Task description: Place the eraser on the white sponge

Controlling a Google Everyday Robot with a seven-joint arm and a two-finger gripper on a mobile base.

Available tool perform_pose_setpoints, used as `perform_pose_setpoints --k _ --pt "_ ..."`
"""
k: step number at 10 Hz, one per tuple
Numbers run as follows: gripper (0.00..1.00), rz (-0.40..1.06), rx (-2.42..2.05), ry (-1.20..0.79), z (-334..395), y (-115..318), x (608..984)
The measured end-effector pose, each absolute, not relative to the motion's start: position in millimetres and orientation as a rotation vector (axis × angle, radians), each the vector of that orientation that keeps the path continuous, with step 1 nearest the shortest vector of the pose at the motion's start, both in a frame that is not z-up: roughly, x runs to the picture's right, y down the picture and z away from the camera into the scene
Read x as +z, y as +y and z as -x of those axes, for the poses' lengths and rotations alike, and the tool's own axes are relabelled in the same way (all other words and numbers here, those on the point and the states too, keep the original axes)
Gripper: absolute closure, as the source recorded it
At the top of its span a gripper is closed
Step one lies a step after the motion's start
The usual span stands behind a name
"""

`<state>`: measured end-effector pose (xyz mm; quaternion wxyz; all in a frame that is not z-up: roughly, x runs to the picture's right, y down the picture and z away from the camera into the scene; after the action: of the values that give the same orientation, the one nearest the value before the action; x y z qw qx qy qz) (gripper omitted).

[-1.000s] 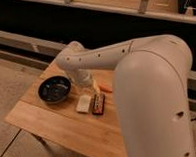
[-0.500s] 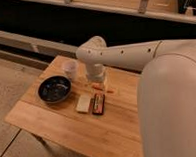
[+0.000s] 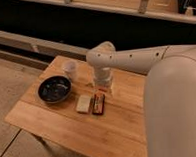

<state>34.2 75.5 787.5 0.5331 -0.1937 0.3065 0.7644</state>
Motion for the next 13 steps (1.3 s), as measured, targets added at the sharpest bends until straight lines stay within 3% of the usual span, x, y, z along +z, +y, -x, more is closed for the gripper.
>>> perform_pose_setpoints --k 6,13 --pt "0.35 0.527 1.717 0.680 3.7 90.4 800.8" --pt "0.35 0.519 1.705 0.779 -20.1 100.3 809.8"
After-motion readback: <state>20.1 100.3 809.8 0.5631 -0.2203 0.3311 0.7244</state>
